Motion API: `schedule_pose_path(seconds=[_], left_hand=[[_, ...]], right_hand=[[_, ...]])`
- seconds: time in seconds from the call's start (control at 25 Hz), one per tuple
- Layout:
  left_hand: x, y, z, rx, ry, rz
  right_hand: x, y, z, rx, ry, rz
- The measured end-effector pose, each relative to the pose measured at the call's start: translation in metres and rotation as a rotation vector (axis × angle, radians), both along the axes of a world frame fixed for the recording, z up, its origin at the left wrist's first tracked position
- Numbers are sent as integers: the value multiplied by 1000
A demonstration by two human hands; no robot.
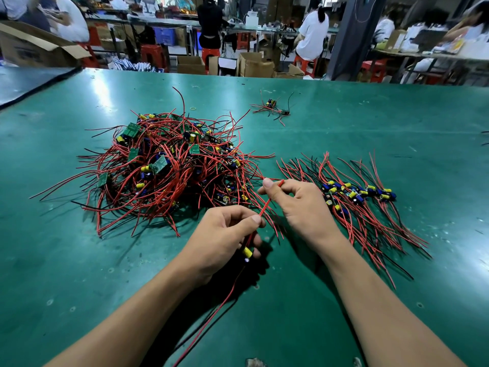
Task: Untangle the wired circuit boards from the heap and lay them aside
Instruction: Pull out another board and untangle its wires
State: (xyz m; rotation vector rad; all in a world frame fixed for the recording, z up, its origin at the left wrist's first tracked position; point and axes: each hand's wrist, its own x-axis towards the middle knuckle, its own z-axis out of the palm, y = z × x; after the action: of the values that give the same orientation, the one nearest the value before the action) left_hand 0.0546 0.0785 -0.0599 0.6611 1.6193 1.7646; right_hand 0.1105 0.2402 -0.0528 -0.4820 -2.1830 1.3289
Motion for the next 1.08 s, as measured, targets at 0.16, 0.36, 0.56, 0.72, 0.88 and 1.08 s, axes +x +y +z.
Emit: schedule_pose_path(seconds=[0.16, 0.36, 0.56, 0.72, 0.88, 1.08], left_hand=[[1, 0, -1, 1, 29, 0], [2, 1, -4, -18, 169, 4], [3, 0, -5, -26, 194, 46], [2, 1, -4, 3, 171, 128], [2, 1, -4, 6, 192, 138], [0, 2, -2, -3, 125, 121]], right_hand=[[-3, -5, 1, -282, -23, -29], [-2, 1, 12, -1200, -63, 212], [-3, -5, 10, -1079, -73, 200], [-1, -18, 2, -659, -173, 274], [1, -29, -5, -642, -177, 330], [0, -19, -4, -469, -151, 237]])
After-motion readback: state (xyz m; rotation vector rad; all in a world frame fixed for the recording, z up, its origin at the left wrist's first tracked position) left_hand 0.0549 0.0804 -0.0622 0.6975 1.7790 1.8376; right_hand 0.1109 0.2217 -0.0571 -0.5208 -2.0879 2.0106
